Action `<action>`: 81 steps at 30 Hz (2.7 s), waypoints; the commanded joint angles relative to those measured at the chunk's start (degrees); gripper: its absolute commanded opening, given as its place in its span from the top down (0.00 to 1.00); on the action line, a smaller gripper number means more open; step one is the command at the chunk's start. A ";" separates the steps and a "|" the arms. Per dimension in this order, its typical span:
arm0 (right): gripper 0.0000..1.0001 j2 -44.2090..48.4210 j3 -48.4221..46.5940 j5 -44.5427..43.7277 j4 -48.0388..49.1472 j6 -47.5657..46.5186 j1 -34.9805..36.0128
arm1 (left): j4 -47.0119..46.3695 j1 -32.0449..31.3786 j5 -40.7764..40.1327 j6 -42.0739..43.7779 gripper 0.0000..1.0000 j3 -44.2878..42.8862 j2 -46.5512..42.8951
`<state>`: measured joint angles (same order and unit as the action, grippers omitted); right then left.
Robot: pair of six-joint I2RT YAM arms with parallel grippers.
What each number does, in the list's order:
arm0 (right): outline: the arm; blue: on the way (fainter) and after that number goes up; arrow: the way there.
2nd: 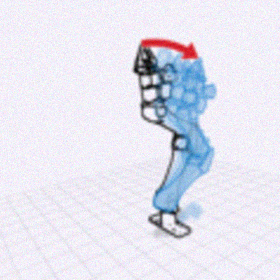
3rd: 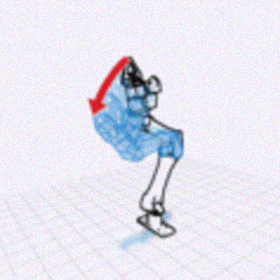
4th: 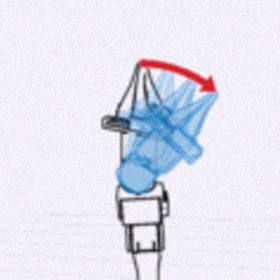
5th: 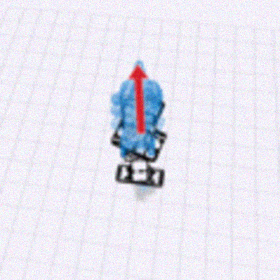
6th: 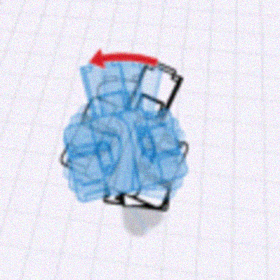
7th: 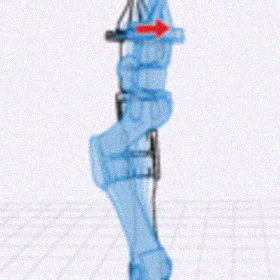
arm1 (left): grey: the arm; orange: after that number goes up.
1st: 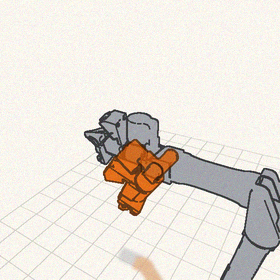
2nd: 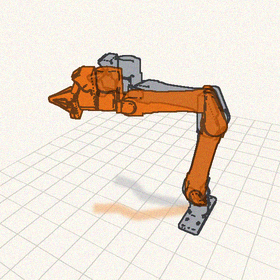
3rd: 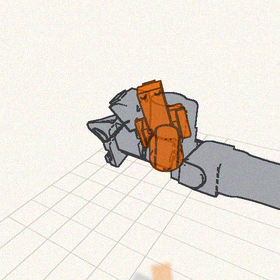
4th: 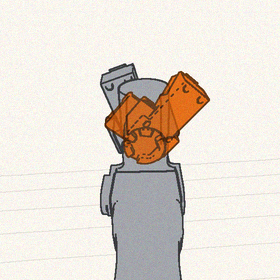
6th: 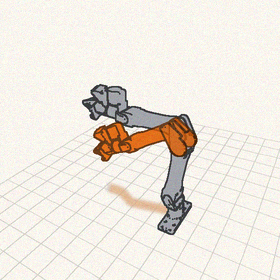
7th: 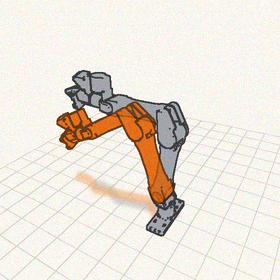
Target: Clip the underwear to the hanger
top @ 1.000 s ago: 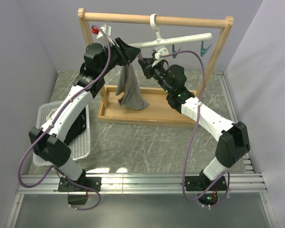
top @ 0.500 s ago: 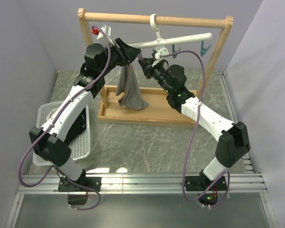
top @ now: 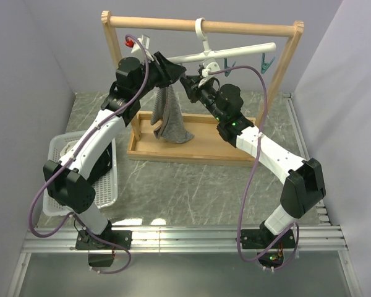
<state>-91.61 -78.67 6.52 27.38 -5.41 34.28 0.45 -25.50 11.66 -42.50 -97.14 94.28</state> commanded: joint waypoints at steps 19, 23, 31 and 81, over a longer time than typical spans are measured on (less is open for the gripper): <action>0.90 3.28 0.89 1.74 0.49 -0.30 -0.01 | -4.40 -0.17 0.82 1.19 1.00 -2.88 -0.85; 0.54 4.60 3.51 1.65 -0.39 0.22 -0.01 | -4.14 -0.17 0.82 1.19 1.00 -2.88 -0.85; 0.47 11.10 17.22 7.02 -1.28 -9.14 1.57 | -4.23 -0.08 0.91 0.93 1.00 -2.79 -0.85; 0.25 -6.55 1.45 25.65 -44.65 -96.87 8.09 | -2.21 -1.40 -0.59 1.10 1.00 -3.05 -0.85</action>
<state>-95.55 -71.46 29.19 -2.90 -86.78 43.42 -1.83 -26.46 11.46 -41.60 -98.02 94.28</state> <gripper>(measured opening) 0.756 0.066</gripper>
